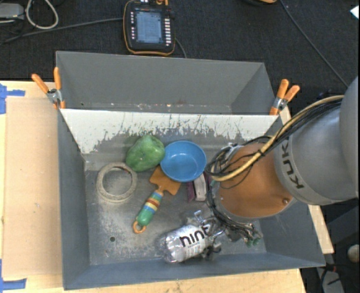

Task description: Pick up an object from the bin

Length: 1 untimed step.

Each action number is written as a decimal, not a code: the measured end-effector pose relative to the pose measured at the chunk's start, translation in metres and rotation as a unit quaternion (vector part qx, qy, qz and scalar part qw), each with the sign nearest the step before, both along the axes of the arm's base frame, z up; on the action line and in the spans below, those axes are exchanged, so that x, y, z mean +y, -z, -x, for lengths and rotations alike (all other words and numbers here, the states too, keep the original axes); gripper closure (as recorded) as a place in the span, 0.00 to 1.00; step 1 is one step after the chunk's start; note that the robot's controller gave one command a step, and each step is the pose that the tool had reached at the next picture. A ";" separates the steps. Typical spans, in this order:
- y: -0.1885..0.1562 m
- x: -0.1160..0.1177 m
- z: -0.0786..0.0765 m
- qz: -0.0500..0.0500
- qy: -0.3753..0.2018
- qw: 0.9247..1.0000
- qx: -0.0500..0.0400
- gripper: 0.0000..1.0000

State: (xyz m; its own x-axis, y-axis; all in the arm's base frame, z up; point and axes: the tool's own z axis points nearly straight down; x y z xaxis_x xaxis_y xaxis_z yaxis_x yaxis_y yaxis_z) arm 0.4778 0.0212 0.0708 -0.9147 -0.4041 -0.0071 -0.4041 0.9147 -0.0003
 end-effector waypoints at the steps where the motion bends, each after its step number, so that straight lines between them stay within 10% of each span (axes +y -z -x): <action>1: -0.021 0.001 0.002 0.000 -0.001 1.000 0.004 1.00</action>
Offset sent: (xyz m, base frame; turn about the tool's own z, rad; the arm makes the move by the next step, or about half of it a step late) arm -0.0025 0.0005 0.0749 -0.0015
